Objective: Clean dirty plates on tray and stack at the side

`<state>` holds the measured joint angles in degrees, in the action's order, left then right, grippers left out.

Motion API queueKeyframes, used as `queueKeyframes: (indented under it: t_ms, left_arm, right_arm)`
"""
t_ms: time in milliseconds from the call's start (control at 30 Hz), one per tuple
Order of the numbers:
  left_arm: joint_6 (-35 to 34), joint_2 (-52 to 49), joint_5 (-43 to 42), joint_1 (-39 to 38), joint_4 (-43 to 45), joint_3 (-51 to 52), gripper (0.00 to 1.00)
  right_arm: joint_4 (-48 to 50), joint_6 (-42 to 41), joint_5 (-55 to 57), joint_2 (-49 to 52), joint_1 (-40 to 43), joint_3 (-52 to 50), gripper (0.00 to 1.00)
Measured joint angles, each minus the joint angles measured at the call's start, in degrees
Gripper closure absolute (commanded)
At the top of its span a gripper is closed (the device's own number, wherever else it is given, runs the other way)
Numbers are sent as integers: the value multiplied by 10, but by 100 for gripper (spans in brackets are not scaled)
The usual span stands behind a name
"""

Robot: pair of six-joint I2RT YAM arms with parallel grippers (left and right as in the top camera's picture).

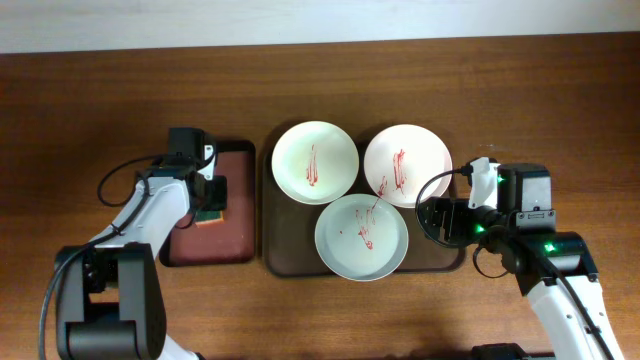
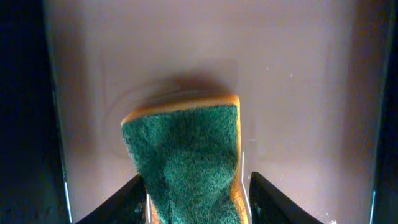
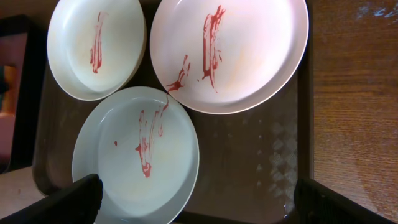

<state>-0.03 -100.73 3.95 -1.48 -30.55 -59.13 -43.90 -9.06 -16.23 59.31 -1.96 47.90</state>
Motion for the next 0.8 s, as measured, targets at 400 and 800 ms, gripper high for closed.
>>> queueKeyframes:
  t_ms: [400,800]
  left_arm:
    - [-4,0,-87,0,0,15,100]
    - [-4,0,-141,0,-20,15,96]
  right_arm:
    - [-19,0,0,1,0,0,2]
    - [19,-17,-45,329,-106,8,63]
